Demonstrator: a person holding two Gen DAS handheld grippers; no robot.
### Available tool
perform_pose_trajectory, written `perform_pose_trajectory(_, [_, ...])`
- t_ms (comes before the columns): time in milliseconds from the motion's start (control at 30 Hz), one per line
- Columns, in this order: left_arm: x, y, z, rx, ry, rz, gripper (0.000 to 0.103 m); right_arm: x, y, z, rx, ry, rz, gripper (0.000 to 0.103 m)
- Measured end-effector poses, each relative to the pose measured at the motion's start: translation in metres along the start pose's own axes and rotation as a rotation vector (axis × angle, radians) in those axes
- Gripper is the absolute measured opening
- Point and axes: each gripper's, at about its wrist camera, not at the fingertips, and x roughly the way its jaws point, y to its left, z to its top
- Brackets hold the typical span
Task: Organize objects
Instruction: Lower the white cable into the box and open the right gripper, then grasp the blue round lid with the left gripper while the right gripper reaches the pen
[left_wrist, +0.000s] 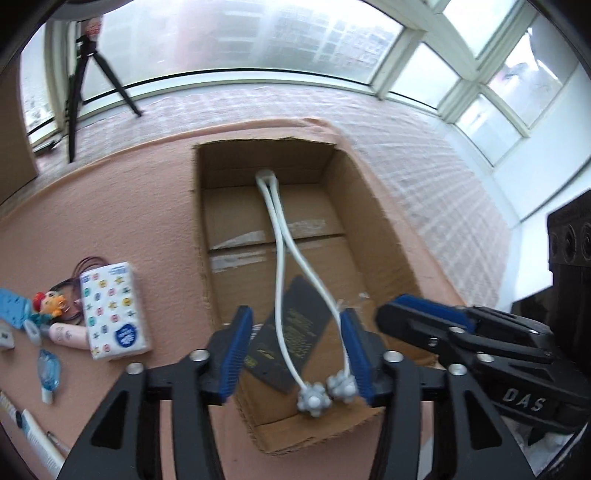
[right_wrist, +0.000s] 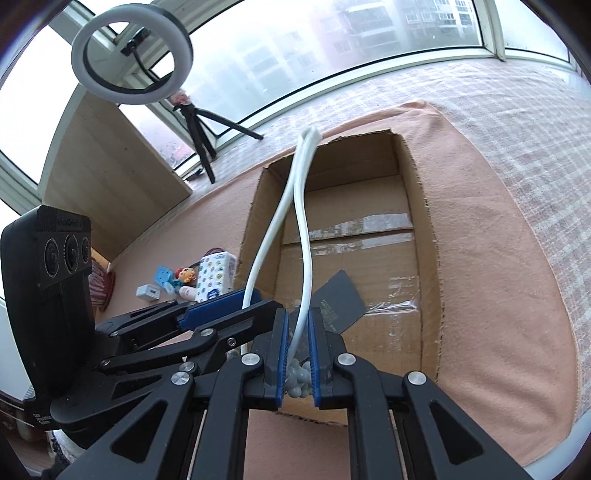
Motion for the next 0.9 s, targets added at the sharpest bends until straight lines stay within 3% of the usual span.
perform_pose_trajectory(100, [-0.007,0.008,-0.004,-0.009,-0.015,0.002,0.060,0.000,-0.012,0.000,0.040,-0.010,-0.050,0.048])
perform_pose_trajectory(133, [-0.011,0.009,-0.005,0.000,-0.023,0.013,0.062,-0.001,-0.014,-0.001,0.048,-0.018,-0.048,0.050])
perform_pose_trajectory(400, [-0.043,0.029,-0.027,-0.020,-0.053,0.046,0.071,-0.009,0.013,-0.004,-0.033,-0.040,-0.039,0.050])
perform_pose_trajectory(900, [-0.137,0.149,-0.113,-0.276,-0.095,0.136,0.079,0.017,0.104,-0.026,-0.244,-0.044,0.042,0.051])
